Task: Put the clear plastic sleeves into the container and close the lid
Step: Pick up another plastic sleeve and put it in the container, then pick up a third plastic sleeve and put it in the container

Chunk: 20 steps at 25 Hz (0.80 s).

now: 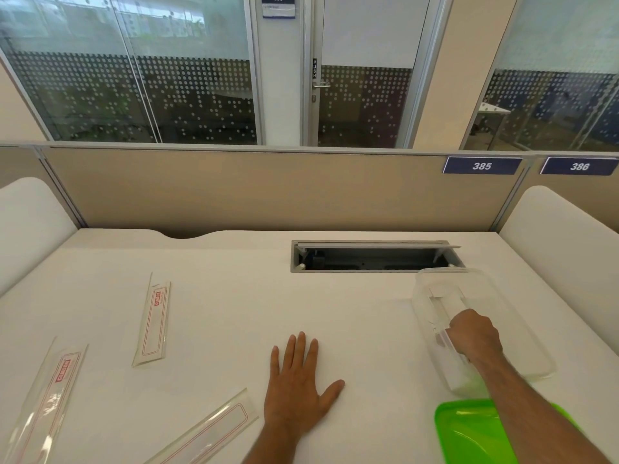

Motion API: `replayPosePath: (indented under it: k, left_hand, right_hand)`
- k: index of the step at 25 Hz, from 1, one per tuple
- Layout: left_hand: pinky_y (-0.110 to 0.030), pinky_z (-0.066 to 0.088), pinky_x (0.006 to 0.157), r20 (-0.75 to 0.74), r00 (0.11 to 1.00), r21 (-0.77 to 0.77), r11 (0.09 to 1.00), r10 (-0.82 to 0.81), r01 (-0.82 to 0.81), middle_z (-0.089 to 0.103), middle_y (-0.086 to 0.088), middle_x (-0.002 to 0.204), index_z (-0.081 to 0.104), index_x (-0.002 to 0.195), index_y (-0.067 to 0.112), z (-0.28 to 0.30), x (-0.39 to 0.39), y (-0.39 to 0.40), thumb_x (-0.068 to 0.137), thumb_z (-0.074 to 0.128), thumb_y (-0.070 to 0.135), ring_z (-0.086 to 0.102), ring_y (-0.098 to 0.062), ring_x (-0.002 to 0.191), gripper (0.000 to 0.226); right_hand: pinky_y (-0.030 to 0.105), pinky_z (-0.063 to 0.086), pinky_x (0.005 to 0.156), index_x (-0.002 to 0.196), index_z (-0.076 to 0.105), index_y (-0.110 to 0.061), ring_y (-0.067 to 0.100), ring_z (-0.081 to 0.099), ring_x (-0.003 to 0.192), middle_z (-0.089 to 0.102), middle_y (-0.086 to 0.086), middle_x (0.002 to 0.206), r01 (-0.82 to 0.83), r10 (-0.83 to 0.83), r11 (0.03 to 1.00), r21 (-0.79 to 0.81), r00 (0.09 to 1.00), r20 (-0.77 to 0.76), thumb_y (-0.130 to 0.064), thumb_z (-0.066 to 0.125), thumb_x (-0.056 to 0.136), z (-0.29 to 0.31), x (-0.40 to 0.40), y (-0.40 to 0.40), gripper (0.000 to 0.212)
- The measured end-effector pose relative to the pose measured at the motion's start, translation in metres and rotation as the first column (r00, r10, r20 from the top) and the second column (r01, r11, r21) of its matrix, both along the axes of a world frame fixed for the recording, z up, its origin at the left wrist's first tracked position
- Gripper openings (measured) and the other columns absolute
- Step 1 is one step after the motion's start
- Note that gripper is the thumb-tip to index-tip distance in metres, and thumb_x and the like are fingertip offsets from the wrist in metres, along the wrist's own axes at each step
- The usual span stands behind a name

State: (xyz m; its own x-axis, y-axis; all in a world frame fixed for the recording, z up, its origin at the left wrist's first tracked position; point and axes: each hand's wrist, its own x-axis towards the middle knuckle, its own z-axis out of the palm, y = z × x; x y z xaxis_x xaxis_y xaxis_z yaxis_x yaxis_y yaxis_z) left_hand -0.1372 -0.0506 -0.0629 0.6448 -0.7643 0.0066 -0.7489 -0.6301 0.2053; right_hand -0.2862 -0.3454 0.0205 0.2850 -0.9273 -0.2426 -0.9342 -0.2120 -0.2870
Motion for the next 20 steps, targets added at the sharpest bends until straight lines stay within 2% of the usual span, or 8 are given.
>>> replayPosePath:
  k: [2, 6, 8, 10, 11, 14, 17, 20]
  left_hand:
    - [-0.047, -0.004, 0.116, 0.018, 1.0, -0.029, 1.0, -0.006, 0.006, 0.026, -0.006, 0.162, 0.035, 0.152, 0.02, -0.002, 0.001, 0.0, 0.085, 0.025, 0.082, 0.02, -0.027, 0.151, 0.092]
    - [-0.047, 0.005, 0.113, -0.003, 1.0, 0.009, 1.0, 0.0, 0.0, 0.048, -0.008, 0.151, 0.054, 0.141, 0.018, 0.001, 0.0, -0.002, 0.085, 0.034, 0.079, 0.043, -0.028, 0.14, 0.086]
    - [-0.045, -0.003, 0.115, -0.02, 1.0, -0.019, 1.0, -0.011, 0.011, 0.035, -0.008, 0.158, 0.043, 0.149, 0.019, 0.001, 0.001, 0.0, 0.085, 0.027, 0.081, 0.029, -0.028, 0.148, 0.091]
    - [-0.044, -0.019, 0.115, 0.01, 1.0, -0.044, 0.999, -0.019, 0.02, 0.007, -0.004, 0.167, 0.017, 0.157, 0.022, -0.004, 0.005, 0.0, 0.082, 0.014, 0.085, -0.001, -0.025, 0.154, 0.098]
    - [-0.043, -0.023, 0.114, 0.016, 1.0, -0.049, 0.999, -0.021, 0.022, 0.002, -0.003, 0.167, 0.012, 0.158, 0.023, -0.006, 0.005, 0.0, 0.081, 0.011, 0.086, -0.006, -0.025, 0.153, 0.099]
    - [-0.044, -0.015, 0.114, -0.001, 1.0, -0.049, 0.999, -0.022, 0.022, 0.024, -0.009, 0.163, 0.031, 0.154, 0.018, 0.009, 0.0, -0.003, 0.085, 0.018, 0.084, 0.017, -0.031, 0.151, 0.096]
    - [-0.047, -0.017, 0.116, 0.076, 0.996, -0.123, 0.991, -0.037, 0.046, 0.002, -0.005, 0.166, 0.011, 0.158, 0.022, 0.02, 0.002, -0.012, 0.082, 0.011, 0.086, -0.005, -0.029, 0.152, 0.099]
    - [-0.051, -0.021, 0.116, 0.121, 0.993, -0.135, 0.991, 0.001, 0.015, -0.017, 0.0, 0.163, -0.008, 0.156, 0.03, 0.035, 0.009, -0.016, 0.079, 0.004, 0.09, -0.021, -0.027, 0.149, 0.099]
  right_hand:
    - [0.03, 0.049, 0.066, 0.093, 0.066, -0.006, 0.034, 0.063, 0.086, 0.066, 0.014, 0.095, -0.002, 0.002, 1.0, -0.006, 1.0, -0.004, -0.03, 0.082, 0.066, 0.0, 0.001, 0.0, 0.039]
    - [0.03, 0.049, 0.069, 0.099, 0.067, -0.01, 0.033, 0.063, 0.088, 0.065, 0.012, 0.098, 0.007, -0.008, 1.0, -0.015, 1.0, -0.028, -0.036, 0.08, 0.07, 0.002, -0.004, 0.001, 0.042]
    - [0.031, 0.048, 0.071, 0.105, 0.067, -0.011, 0.033, 0.063, 0.092, 0.067, 0.011, 0.102, -0.002, 0.002, 0.999, -0.053, 1.0, 0.004, -0.044, 0.076, 0.074, 0.006, -0.007, 0.002, 0.045]
    - [0.036, 0.049, 0.083, 0.118, 0.065, -0.012, 0.033, 0.062, 0.104, 0.068, 0.01, 0.116, -0.021, 0.043, 0.989, -0.144, 0.988, 0.15, -0.047, 0.069, 0.083, 0.011, -0.007, 0.004, 0.049]
    - [0.038, 0.048, 0.089, 0.123, 0.062, -0.012, 0.033, 0.062, 0.107, 0.067, 0.011, 0.121, -0.033, 0.084, 0.98, -0.194, 0.962, 0.261, -0.048, 0.064, 0.086, 0.014, -0.007, 0.006, 0.051]
    - [0.039, 0.041, 0.101, 0.139, 0.049, -0.015, 0.032, 0.057, 0.118, 0.056, 0.011, 0.138, -0.154, 0.287, 0.935, -0.319, 0.857, 0.428, -0.052, 0.048, 0.094, 0.023, -0.001, 0.02, 0.058]
    - [0.037, 0.015, 0.119, 0.153, 0.022, -0.014, 0.021, 0.02, 0.147, 0.022, 0.006, 0.16, -0.381, 0.52, 0.828, -0.412, 0.796, 0.309, -0.055, 0.035, 0.094, 0.026, 0.01, 0.041, 0.073]
    - [0.04, -0.004, 0.121, 0.155, -0.001, -0.015, 0.017, -0.012, 0.149, -0.009, 0.004, 0.162, -0.501, 0.624, 0.718, -0.482, 0.771, 0.128, -0.064, 0.022, 0.093, 0.023, 0.021, 0.067, 0.082]
